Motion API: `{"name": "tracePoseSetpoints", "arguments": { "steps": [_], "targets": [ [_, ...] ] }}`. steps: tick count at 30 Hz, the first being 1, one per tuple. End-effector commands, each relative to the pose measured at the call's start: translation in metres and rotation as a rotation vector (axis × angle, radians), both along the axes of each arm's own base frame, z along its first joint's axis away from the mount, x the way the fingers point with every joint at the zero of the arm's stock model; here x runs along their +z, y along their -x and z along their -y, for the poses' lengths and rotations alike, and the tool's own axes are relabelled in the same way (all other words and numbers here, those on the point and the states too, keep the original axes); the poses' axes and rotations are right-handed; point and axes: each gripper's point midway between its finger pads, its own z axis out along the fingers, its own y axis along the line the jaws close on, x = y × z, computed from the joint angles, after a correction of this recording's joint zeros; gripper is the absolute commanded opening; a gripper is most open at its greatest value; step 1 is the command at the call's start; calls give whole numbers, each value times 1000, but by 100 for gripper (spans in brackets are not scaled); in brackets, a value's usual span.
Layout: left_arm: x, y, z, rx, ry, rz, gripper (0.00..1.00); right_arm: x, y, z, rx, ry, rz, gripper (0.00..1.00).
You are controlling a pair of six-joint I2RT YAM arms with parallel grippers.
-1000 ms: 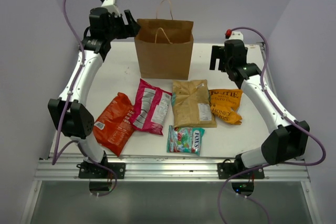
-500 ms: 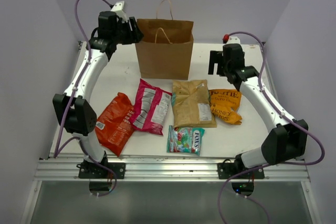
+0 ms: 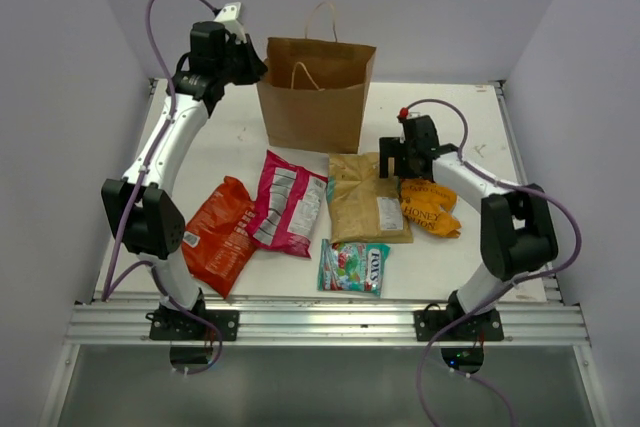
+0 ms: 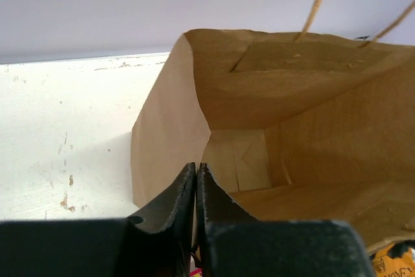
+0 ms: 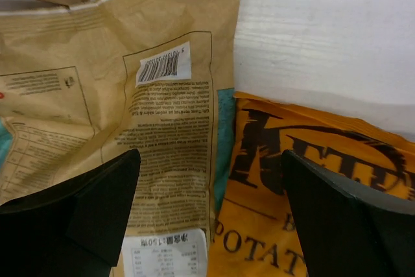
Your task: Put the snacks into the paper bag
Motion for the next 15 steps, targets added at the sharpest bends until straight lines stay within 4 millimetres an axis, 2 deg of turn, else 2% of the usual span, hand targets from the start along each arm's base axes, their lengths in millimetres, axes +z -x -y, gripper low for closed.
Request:
{"name": "tracePoseSetpoints", "arguments": {
  "steps": [1,6,7,8,10,15],
  "targets": [
    [22,-4,3,-15,-3,63,6,-21,-11,-20,44,-78,2,94],
    [21,-3,3,-20,-10,58,2,-46,-18,-28,60,-121,-6,93],
    [20,-2,4,-21,-10,53,2,-47,-18,-34,85,-154,-17,90],
    [19,-2,4,-20,-11,49,2,-50,-20,-35,85,-160,-17,80],
    [17,-1,2,-12,-13,35,2,-47,-23,-39,94,-178,-1,76],
    [17,2,-1,2,-28,16,2,-41,-27,-42,121,-188,28,76]
  ]
}}
